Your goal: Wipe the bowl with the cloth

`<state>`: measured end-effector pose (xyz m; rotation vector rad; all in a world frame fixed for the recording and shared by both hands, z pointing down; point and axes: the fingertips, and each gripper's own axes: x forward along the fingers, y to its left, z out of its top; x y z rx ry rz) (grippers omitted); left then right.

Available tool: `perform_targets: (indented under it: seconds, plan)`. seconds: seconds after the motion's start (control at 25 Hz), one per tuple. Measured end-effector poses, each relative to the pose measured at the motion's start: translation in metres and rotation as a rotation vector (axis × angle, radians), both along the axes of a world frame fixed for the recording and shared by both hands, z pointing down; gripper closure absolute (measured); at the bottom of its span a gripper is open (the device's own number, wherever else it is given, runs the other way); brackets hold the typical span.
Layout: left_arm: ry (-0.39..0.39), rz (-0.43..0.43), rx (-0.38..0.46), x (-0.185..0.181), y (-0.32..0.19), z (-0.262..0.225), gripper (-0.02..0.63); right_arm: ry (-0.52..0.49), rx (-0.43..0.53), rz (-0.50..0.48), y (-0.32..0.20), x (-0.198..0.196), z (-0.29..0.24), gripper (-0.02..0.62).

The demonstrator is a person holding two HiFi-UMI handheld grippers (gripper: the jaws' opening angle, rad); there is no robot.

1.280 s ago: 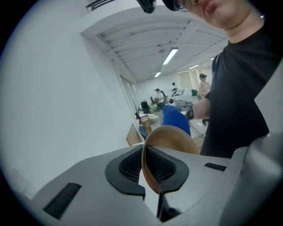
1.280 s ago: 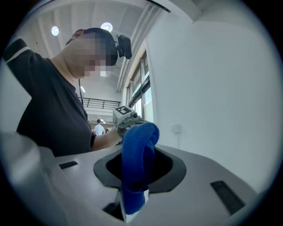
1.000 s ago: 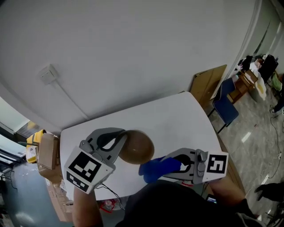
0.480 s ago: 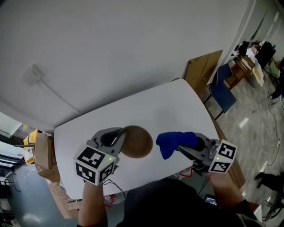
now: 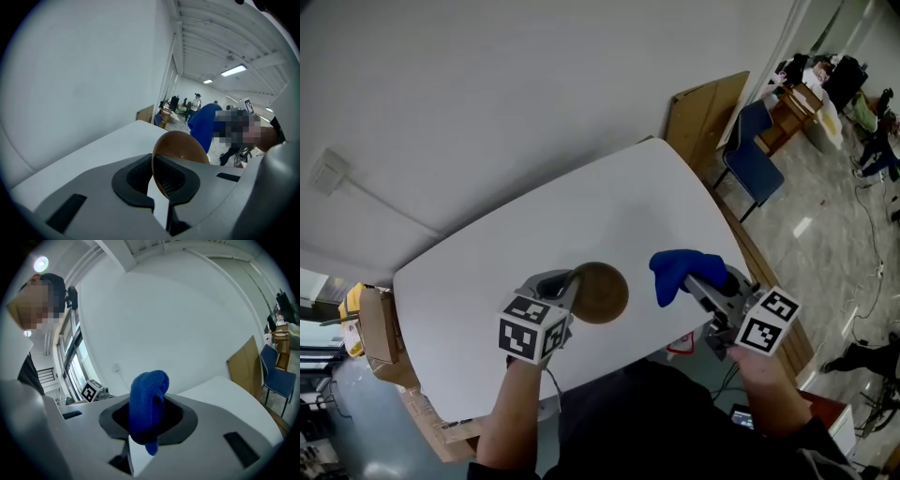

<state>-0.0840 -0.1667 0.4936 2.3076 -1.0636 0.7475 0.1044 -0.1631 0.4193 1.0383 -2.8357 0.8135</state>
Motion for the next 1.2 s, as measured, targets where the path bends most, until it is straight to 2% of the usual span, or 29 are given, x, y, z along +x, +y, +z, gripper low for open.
perform_targets:
  seconds: [0.28,0.6,0.84,1.04,1.2]
  plan:
    - [0.007,-0.020,-0.104,0.030,-0.004,0.061,0.586,0.022,-0.038,0.010,0.008,0.018,0.020,0.518]
    - [-0.027,-0.014,-0.198,0.061,-0.004,0.131,0.584,0.060,-0.071,0.015,0.017,0.028,0.044,0.518]
    - [0.006,0.014,-0.295,0.080,0.002,0.172,0.584,0.066,-0.100,0.046,0.022,0.037,0.056,0.518]
    - [-0.006,0.031,-0.299,0.086,-0.001,0.187,0.584,0.077,-0.126,0.066,0.023,0.043,0.067,0.518]
    - [-0.053,0.042,-0.277,0.088,-0.007,0.192,0.578,0.076,-0.141,0.062,0.021,0.045,0.067,0.518]
